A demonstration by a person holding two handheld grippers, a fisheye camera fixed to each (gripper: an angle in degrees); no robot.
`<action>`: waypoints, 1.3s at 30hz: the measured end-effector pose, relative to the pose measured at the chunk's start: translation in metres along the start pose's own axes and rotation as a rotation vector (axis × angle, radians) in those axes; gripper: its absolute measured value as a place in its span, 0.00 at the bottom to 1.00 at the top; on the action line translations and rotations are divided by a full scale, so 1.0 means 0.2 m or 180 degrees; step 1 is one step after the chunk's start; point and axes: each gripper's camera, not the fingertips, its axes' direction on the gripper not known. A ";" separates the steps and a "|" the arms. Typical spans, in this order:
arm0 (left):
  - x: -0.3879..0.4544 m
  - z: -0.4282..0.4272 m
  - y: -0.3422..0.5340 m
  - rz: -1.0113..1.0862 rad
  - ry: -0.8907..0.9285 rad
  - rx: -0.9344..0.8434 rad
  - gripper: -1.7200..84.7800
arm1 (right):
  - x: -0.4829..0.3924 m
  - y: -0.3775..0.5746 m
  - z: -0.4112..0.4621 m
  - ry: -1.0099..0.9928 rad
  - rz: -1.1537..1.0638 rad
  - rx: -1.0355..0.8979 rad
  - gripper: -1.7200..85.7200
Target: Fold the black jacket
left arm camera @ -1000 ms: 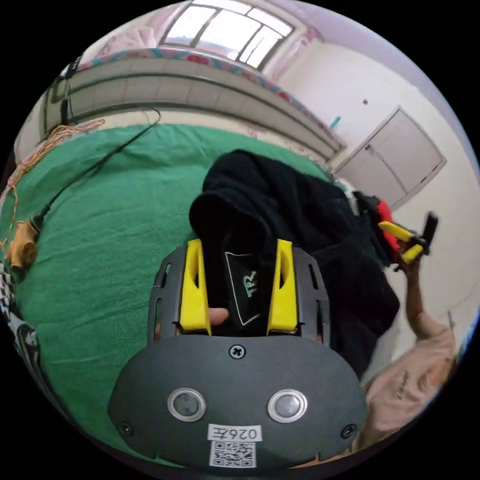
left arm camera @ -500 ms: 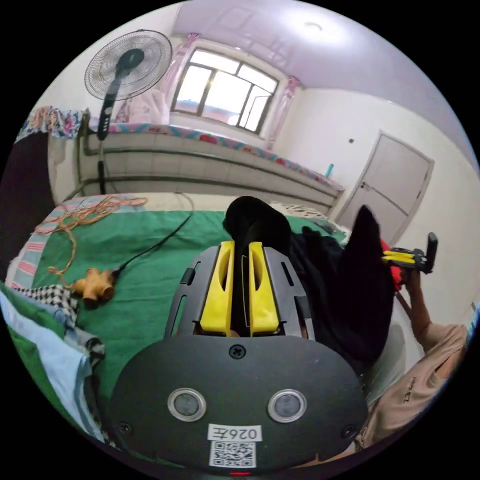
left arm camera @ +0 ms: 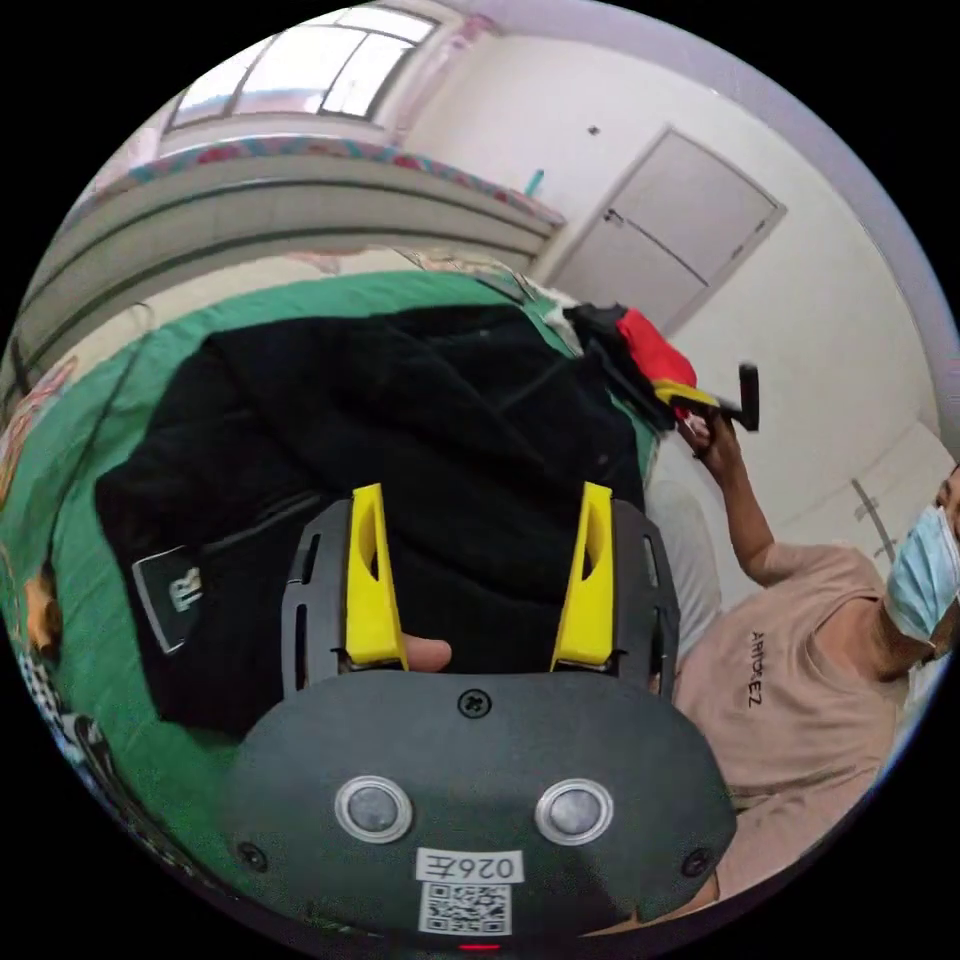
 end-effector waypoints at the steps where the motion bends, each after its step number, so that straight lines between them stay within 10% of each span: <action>1: 0.06 0.15 -0.06 0.0118 -0.0037 -0.0258 0.27 | 0.00 -0.02 0.04 0.0027 0.0010 -0.0028 0.19; 6: 0.09 0.52 -0.21 0.0151 0.0141 -0.0700 0.02 | 0.14 -0.16 0.59 -0.0103 0.0128 -0.1275 0.21; 14: -0.09 -0.15 -0.13 -0.0238 0.1222 0.1218 0.02 | 0.07 0.06 -0.12 -0.0765 -0.0588 0.0073 0.01; 25: 0.49 0.61 -0.17 0.0843 -0.0453 -0.1024 0.30 | -0.25 0.41 -0.26 -0.1302 -0.1813 -0.0664 0.01; 35: 0.32 0.43 -0.17 0.0258 0.0470 -0.0271 0.07 | -0.17 0.10 -0.07 -0.0530 -0.0372 -0.0110 0.15; 39: 0.23 0.25 -0.13 0.0024 0.0960 0.0280 0.07 | -0.16 -0.06 0.33 -0.0784 -0.0328 -0.1014 0.12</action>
